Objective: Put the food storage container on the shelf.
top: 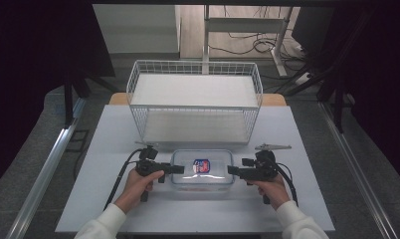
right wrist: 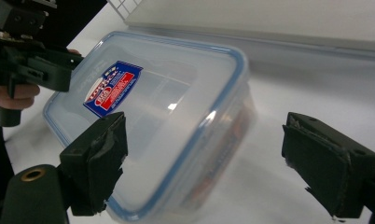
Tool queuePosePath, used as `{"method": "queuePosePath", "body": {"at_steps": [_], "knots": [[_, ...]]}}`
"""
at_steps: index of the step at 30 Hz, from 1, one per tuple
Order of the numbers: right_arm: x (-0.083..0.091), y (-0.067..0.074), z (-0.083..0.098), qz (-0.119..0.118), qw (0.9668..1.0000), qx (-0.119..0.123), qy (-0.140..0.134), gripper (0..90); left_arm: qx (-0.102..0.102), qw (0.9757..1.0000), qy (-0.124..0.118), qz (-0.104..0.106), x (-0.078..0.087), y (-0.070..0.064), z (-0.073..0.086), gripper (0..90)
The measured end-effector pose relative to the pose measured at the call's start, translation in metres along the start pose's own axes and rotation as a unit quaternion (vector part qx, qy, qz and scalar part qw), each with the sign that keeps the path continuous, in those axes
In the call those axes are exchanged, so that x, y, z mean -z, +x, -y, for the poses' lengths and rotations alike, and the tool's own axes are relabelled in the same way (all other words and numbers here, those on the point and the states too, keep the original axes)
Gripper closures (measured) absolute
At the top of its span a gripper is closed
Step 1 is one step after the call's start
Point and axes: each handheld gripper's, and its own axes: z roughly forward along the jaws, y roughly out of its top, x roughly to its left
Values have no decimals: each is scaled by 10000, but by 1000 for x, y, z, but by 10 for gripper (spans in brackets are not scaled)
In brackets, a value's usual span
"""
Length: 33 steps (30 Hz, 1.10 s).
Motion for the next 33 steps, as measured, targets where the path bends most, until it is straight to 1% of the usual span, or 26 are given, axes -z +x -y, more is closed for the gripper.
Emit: {"method": "queuePosePath", "body": {"at_steps": [3,4,6,7,8,9,11,12,13,15,16,17,18,19,21,24,25,26,27,29,30,33], "knots": [[-11,-1,-2,-124,9997,-123,173,136,32,10000,-23,75,0,1,0,209],[-11,-1,-2,-124,9997,-123,173,136,32,10000,-23,75,0,1,0,216],[-18,-2,-2,-202,9989,-261,324,135,50,9999,-17,104,0,0,0,226],[-22,-3,-2,-221,9981,-379,423,136,52,9999,-1,104,1,1,0,234],[-22,-3,-2,-221,9981,-379,423,136,52,9999,-1,104,1,1,0,241],[-25,-4,-3,-273,9973,-468,487,152,81,9999,-7,102,1,1,0,250],[-26,-5,-3,-292,9971,-496,493,162,99,9999,-20,96,2,1,0,257],[-27,-5,-3,-375,9962,-583,535,180,94,9999,-43,102,3,1,0,273],[-28,-5,-3,-512,9948,-657,587,212,84,9999,-51,70,5,0,0,300],[-28,-4,-4,-498,9941,-735,629,233,113,9999,-53,87,5,0,0,314],[-28,-4,-4,-498,9941,-735,629,233,113,9999,-53,87,5,0,0,316],[-25,-6,-4,-496,9932,-848,630,295,150,9998,-71,97,5,1,0,322],[-25,-6,-4,-496,9932,-848,630,295,150,9998,-71,97,5,1,0,328],[-23,-8,-5,-536,9920,-951,638,322,160,9998,-77,98,6,1,0,336],[-21,-9,-5,-570,9910,-1029,639,346,175,9998,-83,103,7,1,1,350],[-19,-8,-5,-580,9908,-1051,630,370,165,9997,-125,128,10,0,2,385],[-16,-7,-5,-571,9911,-1040,605,395,144,9997,-162,135,13,-3,4,398],[-16,-7,-5,-571,9911,-1040,605,395,144,9997,-162,135,13,-3,4,407],[-12,-4,-4,-549,9913,-1041,581,414,76,9997,-184,119,16,-6,6,416],[-10,-1,-4,-524,9921,-996,549,426,68,9997,-196,105,17,-7,7,427],[-8,1,-3,-504,9925,-980,531,434,6,9997,-222,77,19,-11,9,434],[-4,4,0,-515,9931,-958,442,452,-36,9996,-256,85,23,-14,14,456]]}}
